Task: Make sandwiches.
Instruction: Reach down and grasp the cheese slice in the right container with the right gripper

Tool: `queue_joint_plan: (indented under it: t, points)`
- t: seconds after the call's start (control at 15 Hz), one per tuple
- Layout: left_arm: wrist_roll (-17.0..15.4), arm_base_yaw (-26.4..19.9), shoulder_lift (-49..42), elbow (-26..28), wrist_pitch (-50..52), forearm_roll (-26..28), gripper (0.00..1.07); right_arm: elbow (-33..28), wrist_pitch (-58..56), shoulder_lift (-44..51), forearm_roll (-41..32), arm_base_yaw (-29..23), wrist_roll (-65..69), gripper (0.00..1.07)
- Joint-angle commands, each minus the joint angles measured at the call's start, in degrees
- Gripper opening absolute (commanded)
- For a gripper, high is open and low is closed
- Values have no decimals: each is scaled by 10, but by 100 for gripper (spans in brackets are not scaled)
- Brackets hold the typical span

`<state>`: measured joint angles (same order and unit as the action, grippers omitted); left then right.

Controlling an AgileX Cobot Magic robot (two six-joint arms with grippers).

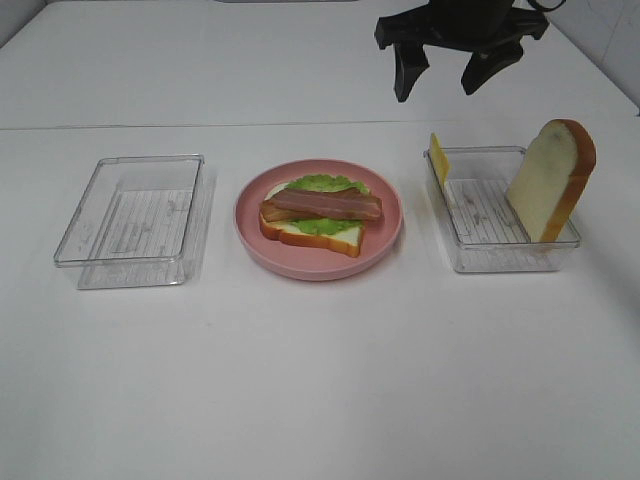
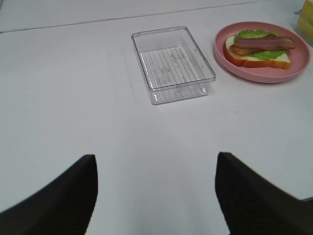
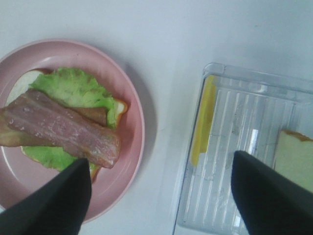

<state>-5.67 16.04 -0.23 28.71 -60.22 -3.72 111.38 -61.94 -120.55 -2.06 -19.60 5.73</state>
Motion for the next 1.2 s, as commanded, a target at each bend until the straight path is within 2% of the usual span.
queue_joint_plan:
  t: [0.07, 0.4, 0.53, 0.6, 0.87, 1.07, 1.2]
  points:
    - [0, 0, -14, -1, 2, -2, 66, 18, -7, -3, -9, 28, 6, 74]
    - [0, 0, -14, -1, 2, -2, 66, 19, 17, -60, -52, 58, -32, 74]
    - [0, 0, -14, -1, 2, -2, 66, 19, 25, -78, -54, 60, -33, 71]
    - [0, 0, -14, -1, 2, -2, 66, 19, 32, -96, -54, 60, -34, 64]
    - [0, 0, -14, -1, 2, -2, 66, 19, 47, -122, -55, 60, -34, 56]
    - [0, 0, -14, -1, 2, -2, 66, 19, 46, -133, -55, 60, -34, 41]
    - [0, 0, -14, -1, 2, -2, 66, 19, 44, -134, -55, 60, -31, 13]
